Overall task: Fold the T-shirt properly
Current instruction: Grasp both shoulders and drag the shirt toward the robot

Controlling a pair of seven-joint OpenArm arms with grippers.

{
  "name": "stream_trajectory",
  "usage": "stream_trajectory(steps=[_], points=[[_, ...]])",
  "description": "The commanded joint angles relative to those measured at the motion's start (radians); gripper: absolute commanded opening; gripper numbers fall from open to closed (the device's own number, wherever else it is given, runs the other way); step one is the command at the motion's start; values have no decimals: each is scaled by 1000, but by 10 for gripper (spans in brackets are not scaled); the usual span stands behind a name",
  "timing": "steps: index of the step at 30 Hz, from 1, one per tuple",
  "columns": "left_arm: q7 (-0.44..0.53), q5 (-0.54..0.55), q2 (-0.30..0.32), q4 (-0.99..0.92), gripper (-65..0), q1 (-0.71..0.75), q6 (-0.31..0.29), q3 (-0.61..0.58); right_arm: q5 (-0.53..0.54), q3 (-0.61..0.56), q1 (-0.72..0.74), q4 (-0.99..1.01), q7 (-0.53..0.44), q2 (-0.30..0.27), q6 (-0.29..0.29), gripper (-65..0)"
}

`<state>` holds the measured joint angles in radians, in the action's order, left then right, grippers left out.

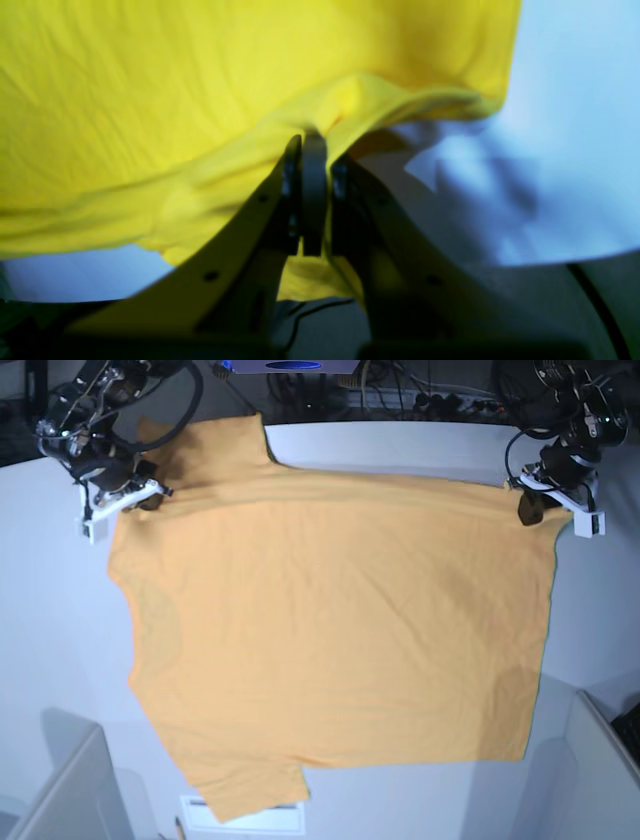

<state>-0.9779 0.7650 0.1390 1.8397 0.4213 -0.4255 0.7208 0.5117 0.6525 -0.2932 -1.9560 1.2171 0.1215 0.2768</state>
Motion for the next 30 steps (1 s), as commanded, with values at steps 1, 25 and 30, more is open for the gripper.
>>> stream_trajectory(steps=[1, 25, 30], points=[[18, 15, 12, 16, -650, -3, -3, 7, 8, 2, 18, -21, 0, -4, 0, -650], [-102, 14, 14, -7, -650, -223, 126, 4, 3, 0, 315, 106, 99, -9, -4, -650], [-102, 14, 14, -67, -650, -249, 126, 4, 1, 0, 372, 174, 100, -9, -4, -650]])
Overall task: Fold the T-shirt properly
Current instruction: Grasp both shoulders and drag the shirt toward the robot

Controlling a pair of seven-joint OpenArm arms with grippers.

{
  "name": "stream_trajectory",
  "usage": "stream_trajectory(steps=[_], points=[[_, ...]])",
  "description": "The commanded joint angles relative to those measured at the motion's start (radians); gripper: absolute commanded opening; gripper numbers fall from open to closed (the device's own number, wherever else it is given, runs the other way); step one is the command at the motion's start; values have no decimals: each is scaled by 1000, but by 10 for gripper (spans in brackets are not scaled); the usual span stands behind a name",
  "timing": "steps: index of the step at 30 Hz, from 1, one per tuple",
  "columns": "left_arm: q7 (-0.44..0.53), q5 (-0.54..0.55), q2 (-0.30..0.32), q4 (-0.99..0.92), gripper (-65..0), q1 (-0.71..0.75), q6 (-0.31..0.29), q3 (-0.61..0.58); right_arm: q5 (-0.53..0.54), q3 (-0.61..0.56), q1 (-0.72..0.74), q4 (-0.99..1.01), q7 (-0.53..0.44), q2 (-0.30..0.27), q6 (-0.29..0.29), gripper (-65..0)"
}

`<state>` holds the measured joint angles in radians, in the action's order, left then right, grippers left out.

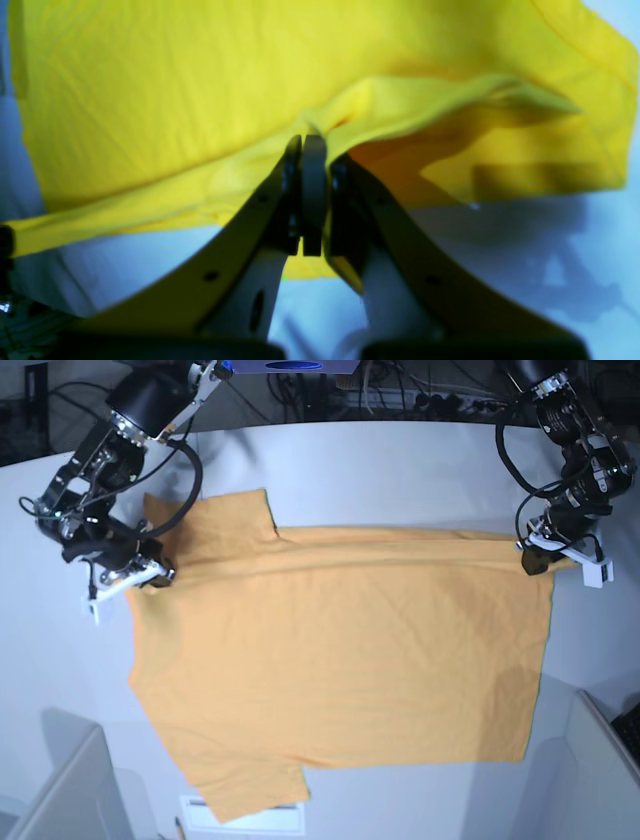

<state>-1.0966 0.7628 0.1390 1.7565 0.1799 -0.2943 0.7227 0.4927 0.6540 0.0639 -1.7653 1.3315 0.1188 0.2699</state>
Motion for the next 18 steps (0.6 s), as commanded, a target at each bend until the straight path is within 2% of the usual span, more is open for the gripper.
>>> stream_trajectory(steps=[1, 7, 13, 18], points=[[19, 16, 14, 6, -650, -10, -6, 2, 21, -1, 29, 0, -13, -6, 1, -650], [17, 8, 15, -51, -650, -66, -6, 2, 19, -1, 109, 98, -17, -20, 1, -650], [22, -173, 14, -103, -650, -139, -9, -81, 19, -1, 195, 199, -19, -47, -1, -650], [23, -194, 14, -146, -650, -179, -7, -119, 17, -1, 251, 295, -40, -74, -1, -650]])
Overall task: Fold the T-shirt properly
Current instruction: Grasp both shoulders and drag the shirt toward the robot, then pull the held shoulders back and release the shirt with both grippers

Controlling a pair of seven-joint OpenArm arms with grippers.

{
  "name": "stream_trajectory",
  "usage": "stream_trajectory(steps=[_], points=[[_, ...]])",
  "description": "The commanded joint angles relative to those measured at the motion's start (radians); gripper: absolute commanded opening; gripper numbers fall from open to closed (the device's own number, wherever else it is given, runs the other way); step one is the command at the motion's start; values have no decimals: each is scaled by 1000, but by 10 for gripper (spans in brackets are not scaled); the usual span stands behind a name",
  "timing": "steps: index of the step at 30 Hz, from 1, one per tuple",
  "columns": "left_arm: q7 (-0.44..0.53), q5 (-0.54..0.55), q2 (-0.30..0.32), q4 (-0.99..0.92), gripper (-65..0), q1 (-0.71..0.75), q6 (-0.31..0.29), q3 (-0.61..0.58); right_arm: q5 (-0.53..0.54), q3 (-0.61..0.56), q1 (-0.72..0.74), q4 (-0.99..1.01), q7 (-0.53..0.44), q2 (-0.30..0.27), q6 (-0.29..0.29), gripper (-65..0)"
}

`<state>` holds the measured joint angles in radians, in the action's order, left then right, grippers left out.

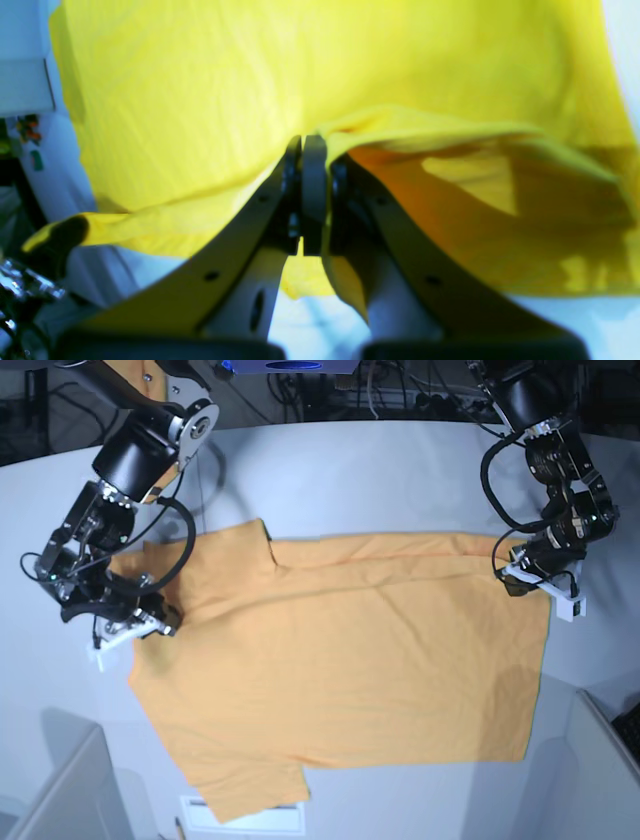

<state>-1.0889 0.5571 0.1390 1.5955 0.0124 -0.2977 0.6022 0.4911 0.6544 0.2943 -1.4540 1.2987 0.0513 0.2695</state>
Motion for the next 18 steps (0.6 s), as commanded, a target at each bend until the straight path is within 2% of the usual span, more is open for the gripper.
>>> stream_trajectory(steps=[1, 3, 9, 12, 14, 18], points=[[16, 11, 14, 7, -650, -19, -4, 0, 19, -2, 27, 8, -20, -12, -9, -650], [17, 11, 14, -7, -650, -27, -4, 0, 21, -2, 42, 62, -49, -29, -32, -650], [17, 10, 14, -54, -650, -81, -2, -1, 21, -8, 90, 213, -112, -78, -34, -650], [17, 4, 15, -77, -650, -105, -2, -1, 22, -95, 101, 247, -133, -106, -34, -650], [17, -44, 15, -99, -650, -119, -4, -3, 22, -158, 101, 250, -164, -107, -37, -650], [19, -141, 14, -137, -650, -153, -7, -44, 22, -212, 122, 281, -182, -112, -39, -650]])
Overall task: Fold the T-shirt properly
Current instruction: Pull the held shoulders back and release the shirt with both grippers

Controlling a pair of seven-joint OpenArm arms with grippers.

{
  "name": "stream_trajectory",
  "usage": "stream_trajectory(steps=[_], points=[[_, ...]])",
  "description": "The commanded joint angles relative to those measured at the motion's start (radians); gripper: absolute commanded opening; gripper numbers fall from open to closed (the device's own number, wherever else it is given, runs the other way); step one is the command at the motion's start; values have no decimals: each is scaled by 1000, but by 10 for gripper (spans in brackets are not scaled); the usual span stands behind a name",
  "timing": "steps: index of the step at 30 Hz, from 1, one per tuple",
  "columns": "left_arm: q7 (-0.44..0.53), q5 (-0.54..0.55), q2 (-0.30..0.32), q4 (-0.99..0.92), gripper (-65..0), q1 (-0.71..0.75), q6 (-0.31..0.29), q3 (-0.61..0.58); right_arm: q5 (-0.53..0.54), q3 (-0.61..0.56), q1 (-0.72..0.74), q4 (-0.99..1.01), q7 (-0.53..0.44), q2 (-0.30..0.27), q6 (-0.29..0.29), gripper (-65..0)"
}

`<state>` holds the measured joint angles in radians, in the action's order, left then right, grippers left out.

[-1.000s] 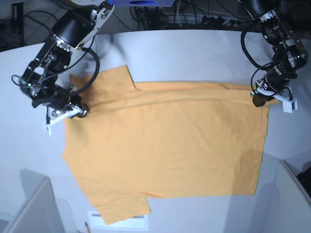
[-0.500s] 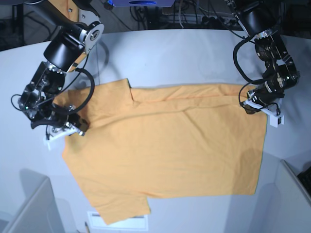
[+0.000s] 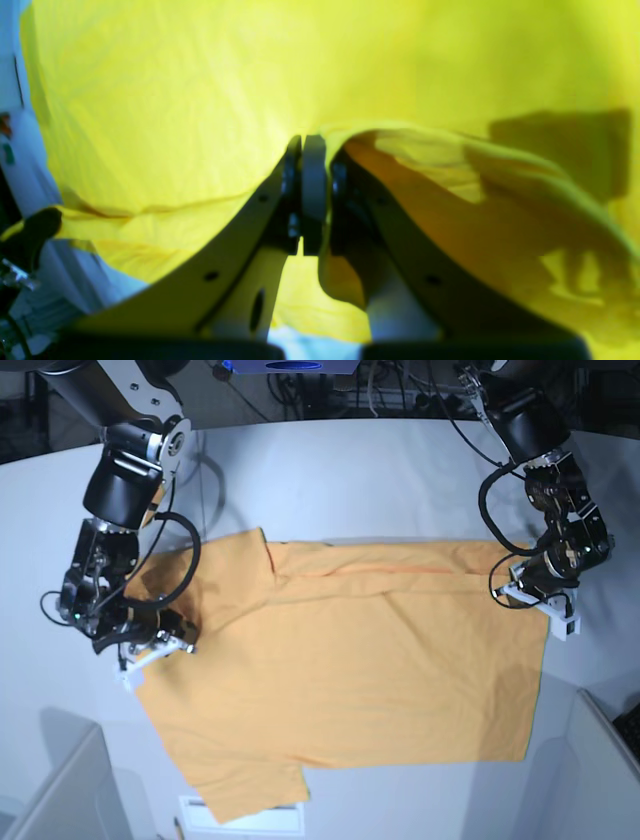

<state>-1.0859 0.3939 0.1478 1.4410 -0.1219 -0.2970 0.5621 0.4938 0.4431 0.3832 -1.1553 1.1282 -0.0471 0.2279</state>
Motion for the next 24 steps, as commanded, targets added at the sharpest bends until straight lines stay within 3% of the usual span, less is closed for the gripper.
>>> stream_trajectory(steps=[1, 6, 19, 21, 24], points=[[19, 6, 6, 10, -650, -19, -8, -27, 19, -2, 44, 5, -14, -13, 3, -650], [103, -13, 31, -18, -650, -11, -8, -123, 18, -3, 76, 87, -41, -17, 3, -650], [108, -17, 45, -27, -650, -20, -5, -95, 18, -2, 61, 116, -96, -76, 3, -650], [108, -19, 45, -27, -538, -20, -5, -93, 18, 1, 59, 116, -101, -84, 3, -638], [109, -17, 45, -26, -357, -20, -5, -92, 19, 3, 50, 80, -124, -86, 3, -458]])
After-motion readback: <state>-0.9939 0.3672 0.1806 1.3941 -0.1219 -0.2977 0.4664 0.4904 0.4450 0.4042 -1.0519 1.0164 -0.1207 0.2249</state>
